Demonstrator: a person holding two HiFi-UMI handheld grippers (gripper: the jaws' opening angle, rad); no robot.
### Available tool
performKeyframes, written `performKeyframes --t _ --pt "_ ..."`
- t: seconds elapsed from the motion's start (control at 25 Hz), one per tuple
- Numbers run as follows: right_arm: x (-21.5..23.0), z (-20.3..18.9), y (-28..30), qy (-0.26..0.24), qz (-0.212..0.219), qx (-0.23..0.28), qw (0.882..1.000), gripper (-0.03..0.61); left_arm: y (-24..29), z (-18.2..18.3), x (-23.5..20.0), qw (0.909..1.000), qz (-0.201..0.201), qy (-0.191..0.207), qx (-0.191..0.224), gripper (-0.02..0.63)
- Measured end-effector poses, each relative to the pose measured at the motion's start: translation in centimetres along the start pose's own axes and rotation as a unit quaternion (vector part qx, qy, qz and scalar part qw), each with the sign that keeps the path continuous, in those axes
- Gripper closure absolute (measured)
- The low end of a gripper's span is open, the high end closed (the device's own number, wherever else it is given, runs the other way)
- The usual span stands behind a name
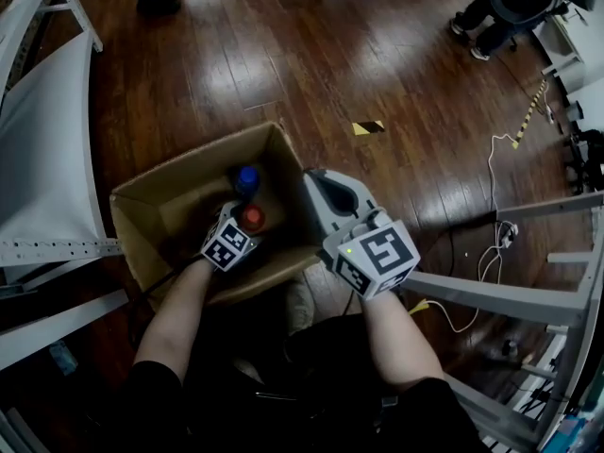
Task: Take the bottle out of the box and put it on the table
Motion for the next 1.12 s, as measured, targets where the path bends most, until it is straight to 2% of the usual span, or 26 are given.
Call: performKeyframes --t 0.24,0.36,0.52,0.68,0.88,1.12 --pt "0.2 -0.4 -0.3 -0.001 0.001 -0.009 1.0 0.574 2.7 -2.7 0.5 0.9977 -0.001 0.002 -0.068 0.213" --pt "0.3 -0.4 -0.2 0.0 0.004 -0.016 1.0 0.574 3.1 -2.4 -0.1 0.9973 0.025 0.005 -0.069 0.267" --pt "0.3 -0.6 0.2 -0.004 0.007 -0.026 1.0 0.574 3.2 -2.1 -0.7 0.9968 0.036 -0.002 -0.071 0.285" --pt "0.4 -0.9 1.0 -0.005 0.007 -0.033 0.999 0.574 2.2 -0.6 -0.9 0.9979 0.043 0.003 -0.049 0.305" --pt "0.4 -0.9 2.1 -0.017 0.001 -0.041 0.999 0.574 0.4 3.4 -2.3 0.9982 0.058 0.011 -0.015 0.305" --pt "0.7 0.8 4.3 -0.041 -0.011 -0.007 0.999 0.574 -3.7 7.4 -4.7 0.997 0.076 0.011 0.013 0.305"
Point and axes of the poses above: the fingertips, and each gripper's own axes: y forward along the fingers, x to its right, z out of its top, the point moved 3 cm from there along -y, backward along the fingers, and after that the axes turned 14 degrees about y, right-handed, at the moved point
